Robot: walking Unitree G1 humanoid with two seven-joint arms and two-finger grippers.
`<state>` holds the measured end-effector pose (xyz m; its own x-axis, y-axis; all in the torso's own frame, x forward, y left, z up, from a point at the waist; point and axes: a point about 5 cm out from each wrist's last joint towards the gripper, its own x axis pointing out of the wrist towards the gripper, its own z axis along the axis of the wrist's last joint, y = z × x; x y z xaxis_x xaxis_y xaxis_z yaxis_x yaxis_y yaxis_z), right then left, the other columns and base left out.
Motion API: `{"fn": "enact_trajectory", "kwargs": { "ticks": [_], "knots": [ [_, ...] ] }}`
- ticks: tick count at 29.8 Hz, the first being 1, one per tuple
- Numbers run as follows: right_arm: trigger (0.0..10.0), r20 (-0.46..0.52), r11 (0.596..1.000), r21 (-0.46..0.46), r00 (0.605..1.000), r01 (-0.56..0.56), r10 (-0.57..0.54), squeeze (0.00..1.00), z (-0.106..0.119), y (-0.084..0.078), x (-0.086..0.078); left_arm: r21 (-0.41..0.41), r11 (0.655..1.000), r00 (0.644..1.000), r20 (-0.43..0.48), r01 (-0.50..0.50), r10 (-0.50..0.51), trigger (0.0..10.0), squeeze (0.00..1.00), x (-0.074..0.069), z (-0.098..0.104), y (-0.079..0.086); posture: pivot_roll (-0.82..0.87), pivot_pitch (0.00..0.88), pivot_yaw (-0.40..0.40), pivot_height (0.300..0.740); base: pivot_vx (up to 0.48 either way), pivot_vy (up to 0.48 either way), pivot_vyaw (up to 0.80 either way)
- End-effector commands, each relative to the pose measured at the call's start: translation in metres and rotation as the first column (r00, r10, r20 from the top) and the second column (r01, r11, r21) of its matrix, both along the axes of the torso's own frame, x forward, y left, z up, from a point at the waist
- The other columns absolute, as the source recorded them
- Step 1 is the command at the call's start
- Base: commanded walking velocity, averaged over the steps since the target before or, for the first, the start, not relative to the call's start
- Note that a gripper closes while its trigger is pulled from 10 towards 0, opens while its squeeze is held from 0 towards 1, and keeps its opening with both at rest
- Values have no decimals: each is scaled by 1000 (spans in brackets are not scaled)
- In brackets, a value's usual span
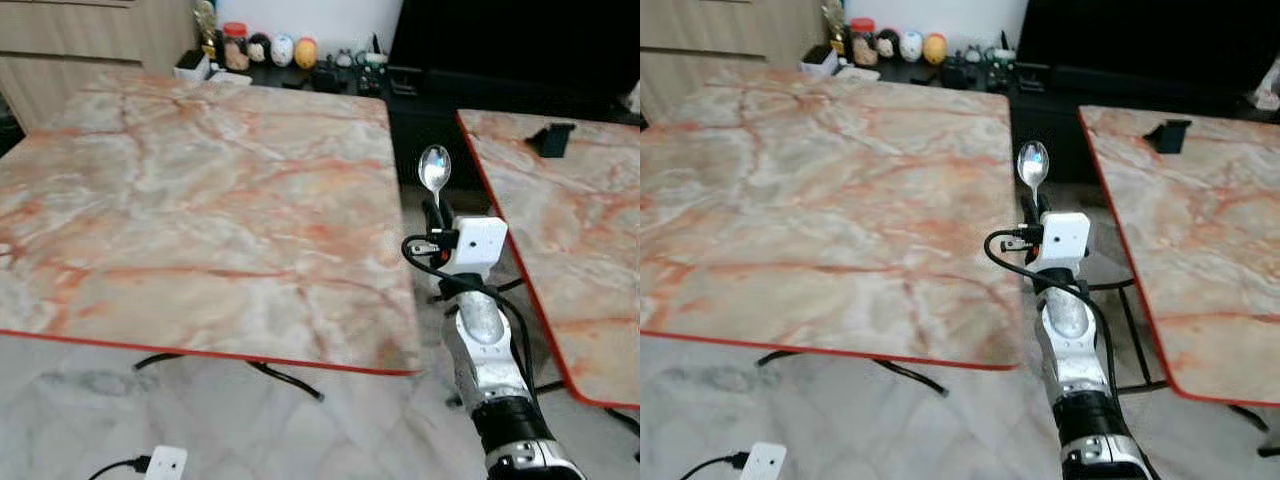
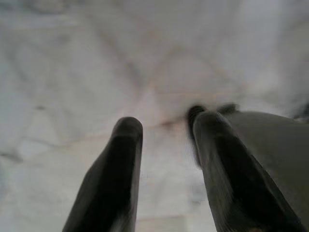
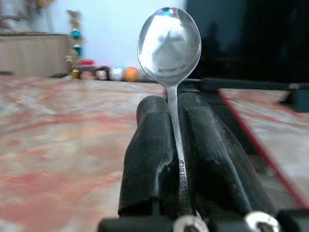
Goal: Setting the table
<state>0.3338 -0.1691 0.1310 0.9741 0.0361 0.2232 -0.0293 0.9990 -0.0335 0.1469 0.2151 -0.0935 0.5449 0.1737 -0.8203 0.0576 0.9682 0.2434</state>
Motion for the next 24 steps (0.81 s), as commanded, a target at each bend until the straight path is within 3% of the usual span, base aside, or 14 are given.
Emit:
{"fn": "enact_trajectory", "kwargs": {
  "ticks": [1,24],
  "knots": [
    [10000,34,1000,8,999,-12,11,0,9,4,3,7,1000,999,-37,2,-2,10000,0,-9,-3,4,21,0,-64,740,0,-390,0],
    [10000,81,1000,-12,997,-2,3,0,21,4,4,8,1000,999,-34,-5,5,10000,0,-8,-2,7,19,0,-59,740,0,-391,0]
  ]
}}
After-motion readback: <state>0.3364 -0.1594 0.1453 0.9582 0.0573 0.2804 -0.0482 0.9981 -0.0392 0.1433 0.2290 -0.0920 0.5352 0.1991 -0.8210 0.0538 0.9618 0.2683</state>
